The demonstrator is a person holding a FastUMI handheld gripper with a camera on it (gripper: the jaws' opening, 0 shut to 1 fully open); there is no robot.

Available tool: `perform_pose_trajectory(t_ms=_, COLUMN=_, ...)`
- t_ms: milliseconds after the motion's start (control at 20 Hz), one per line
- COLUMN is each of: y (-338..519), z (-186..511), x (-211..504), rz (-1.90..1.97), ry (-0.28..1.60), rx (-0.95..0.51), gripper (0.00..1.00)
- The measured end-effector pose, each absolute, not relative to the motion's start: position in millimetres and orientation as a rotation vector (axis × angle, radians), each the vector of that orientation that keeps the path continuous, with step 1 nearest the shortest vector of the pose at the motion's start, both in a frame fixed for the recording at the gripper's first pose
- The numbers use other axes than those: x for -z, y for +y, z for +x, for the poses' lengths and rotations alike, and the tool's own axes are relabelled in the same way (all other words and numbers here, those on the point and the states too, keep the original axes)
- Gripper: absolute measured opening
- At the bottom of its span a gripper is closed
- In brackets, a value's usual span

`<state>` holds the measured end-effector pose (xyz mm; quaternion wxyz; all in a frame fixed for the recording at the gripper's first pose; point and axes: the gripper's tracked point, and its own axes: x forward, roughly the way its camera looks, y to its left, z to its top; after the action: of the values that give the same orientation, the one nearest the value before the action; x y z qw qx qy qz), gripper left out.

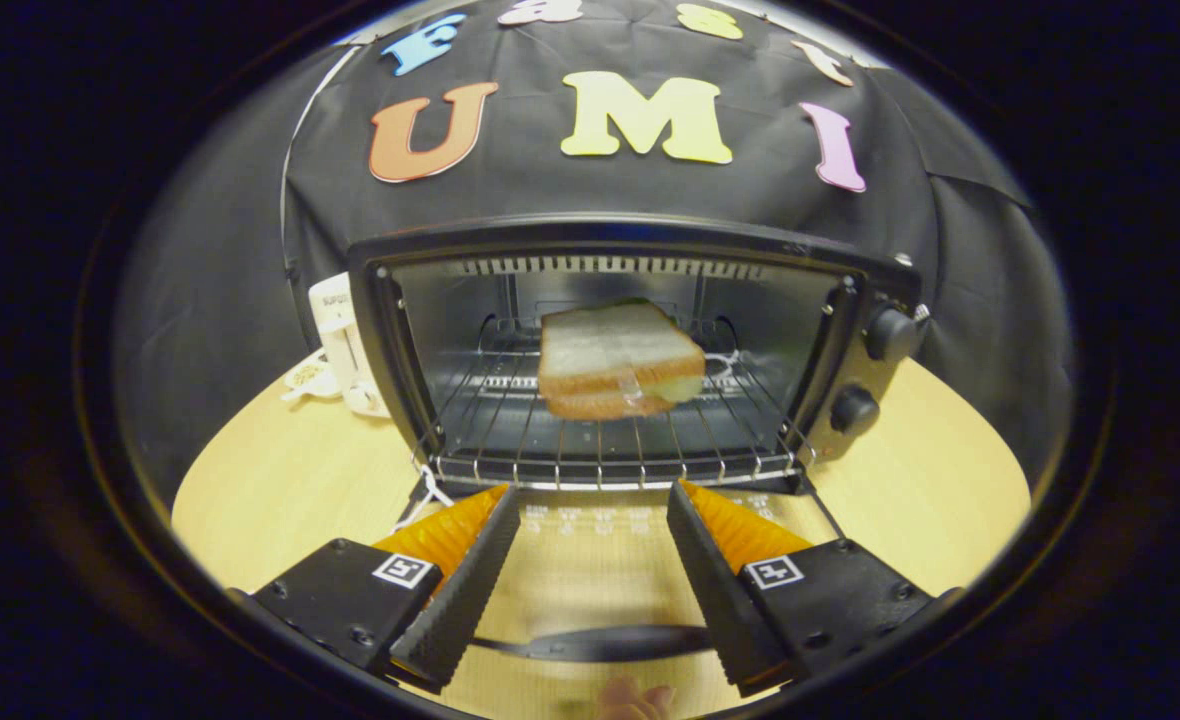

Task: Open the toaster oven, put the food inside, and close the toaster oven door.

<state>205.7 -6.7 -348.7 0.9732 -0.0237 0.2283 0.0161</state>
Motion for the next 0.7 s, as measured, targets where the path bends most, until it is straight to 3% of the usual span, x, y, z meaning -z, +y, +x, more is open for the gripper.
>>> perform_pose_trajectory(t_ms=350, y=-23, z=139, x=342, rz=-0.063, ry=0.359, rx=-0.022, gripper=0.98)
perform_pose_trajectory(t_ms=700, y=-28, z=111, x=363, rz=-0.088, ry=0.412, rx=0.002, gripper=0.98)
